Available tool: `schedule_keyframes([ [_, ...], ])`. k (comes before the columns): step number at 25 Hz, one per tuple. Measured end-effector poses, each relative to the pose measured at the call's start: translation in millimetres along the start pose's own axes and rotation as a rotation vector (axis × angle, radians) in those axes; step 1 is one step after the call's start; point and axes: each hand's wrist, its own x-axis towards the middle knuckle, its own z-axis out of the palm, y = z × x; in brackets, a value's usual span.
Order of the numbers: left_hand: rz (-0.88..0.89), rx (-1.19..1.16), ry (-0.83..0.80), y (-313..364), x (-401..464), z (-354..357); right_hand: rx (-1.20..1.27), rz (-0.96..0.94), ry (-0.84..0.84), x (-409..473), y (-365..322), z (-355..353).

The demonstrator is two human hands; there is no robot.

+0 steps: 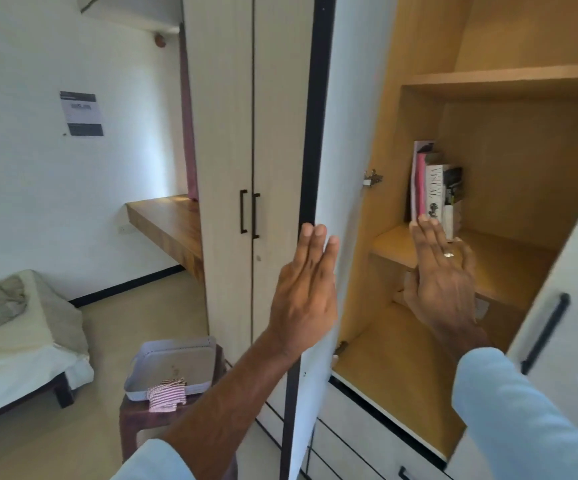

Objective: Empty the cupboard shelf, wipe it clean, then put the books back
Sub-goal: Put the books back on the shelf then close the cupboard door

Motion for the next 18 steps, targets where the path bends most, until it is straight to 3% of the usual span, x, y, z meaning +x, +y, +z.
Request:
schedule_keyframes([
  [5,0.148,-0.293,-0.036,98.4,15.2,46.3,-0.064,0.208,0.084,-28.7,56.3,-38.2],
  [8,-0.022,-0.554,-0.089,148.3,34.0,79.2,-0.091,0.307,0.113,-50.6,97.2,-55.4],
  [10,-0.145,-0.518,-0.128,173.4,47.9,100.3,-0.137,0.316,0.107,-58.3,119.5,-66.2],
  [14,-0.147,-0.379,-0.258,206.6,60.6,135.3,-0.300,0.367,0.065,-61.0,164.2,-82.2],
  [18,0.059,-0.459,-0.406,193.0,78.8,171.0,-0.478,0.247,-0.075,-49.4,197.1,-79.6],
])
